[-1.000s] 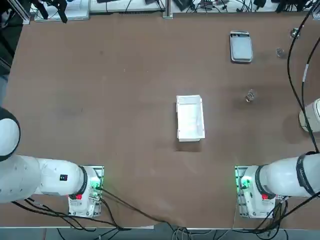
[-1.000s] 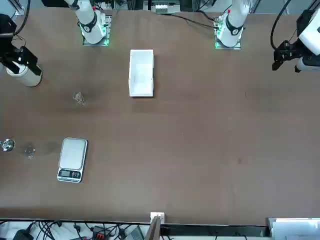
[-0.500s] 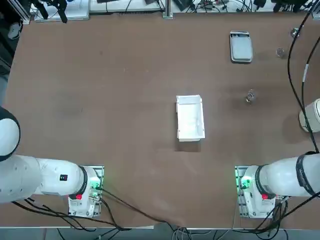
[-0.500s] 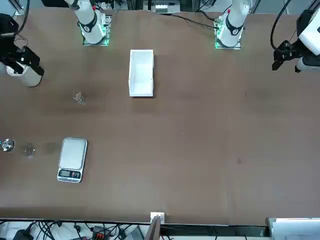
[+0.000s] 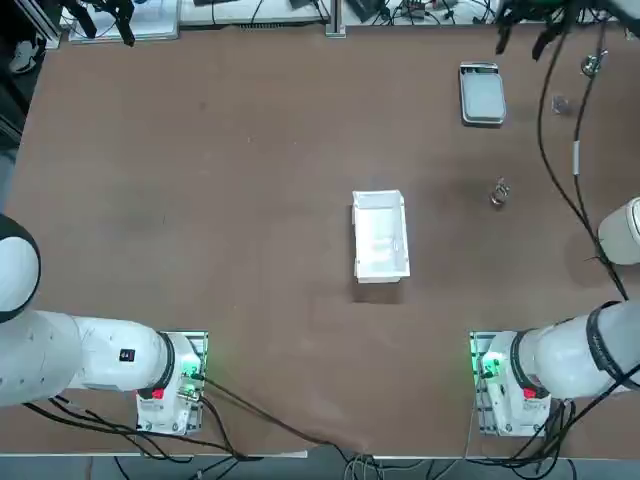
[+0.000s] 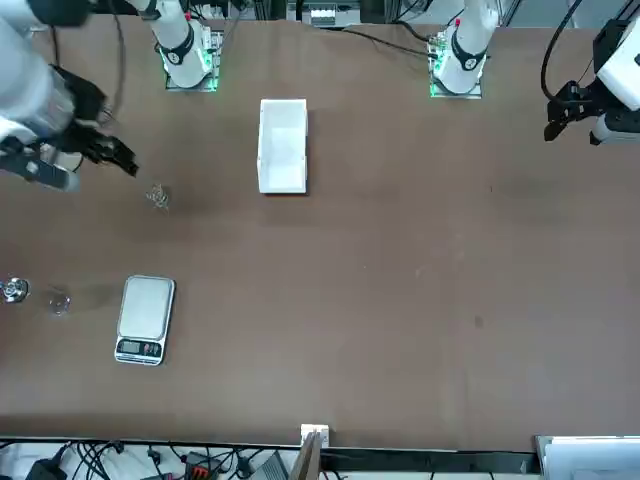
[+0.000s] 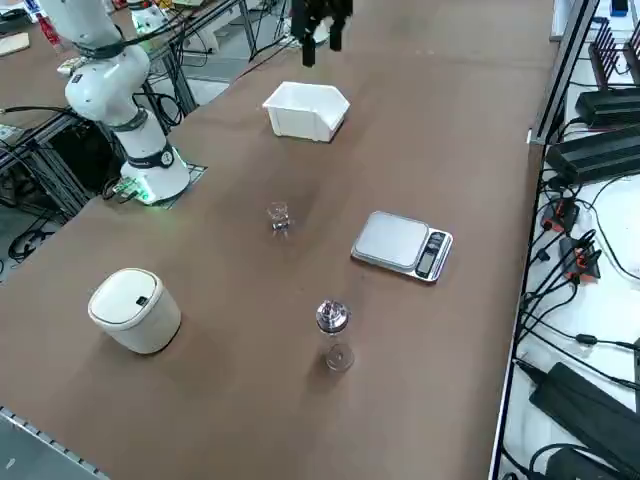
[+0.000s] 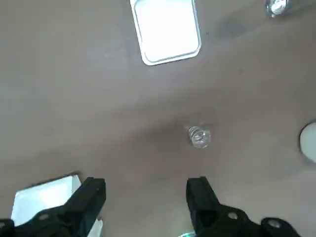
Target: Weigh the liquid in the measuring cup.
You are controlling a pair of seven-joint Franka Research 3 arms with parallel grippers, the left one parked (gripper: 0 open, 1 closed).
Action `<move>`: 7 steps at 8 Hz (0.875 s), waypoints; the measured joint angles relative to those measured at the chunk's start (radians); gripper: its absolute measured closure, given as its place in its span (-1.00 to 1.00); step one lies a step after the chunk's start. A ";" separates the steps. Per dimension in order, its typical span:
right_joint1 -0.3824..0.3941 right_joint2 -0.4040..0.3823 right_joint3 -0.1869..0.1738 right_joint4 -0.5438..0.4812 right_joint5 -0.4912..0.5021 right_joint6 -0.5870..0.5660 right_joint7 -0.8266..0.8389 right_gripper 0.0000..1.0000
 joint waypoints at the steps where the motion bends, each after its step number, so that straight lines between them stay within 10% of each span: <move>1: 0.039 0.023 0.001 -0.039 -0.039 0.058 0.116 -1.00; 7: 0.234 0.207 0.003 -0.144 -0.297 0.159 0.863 -1.00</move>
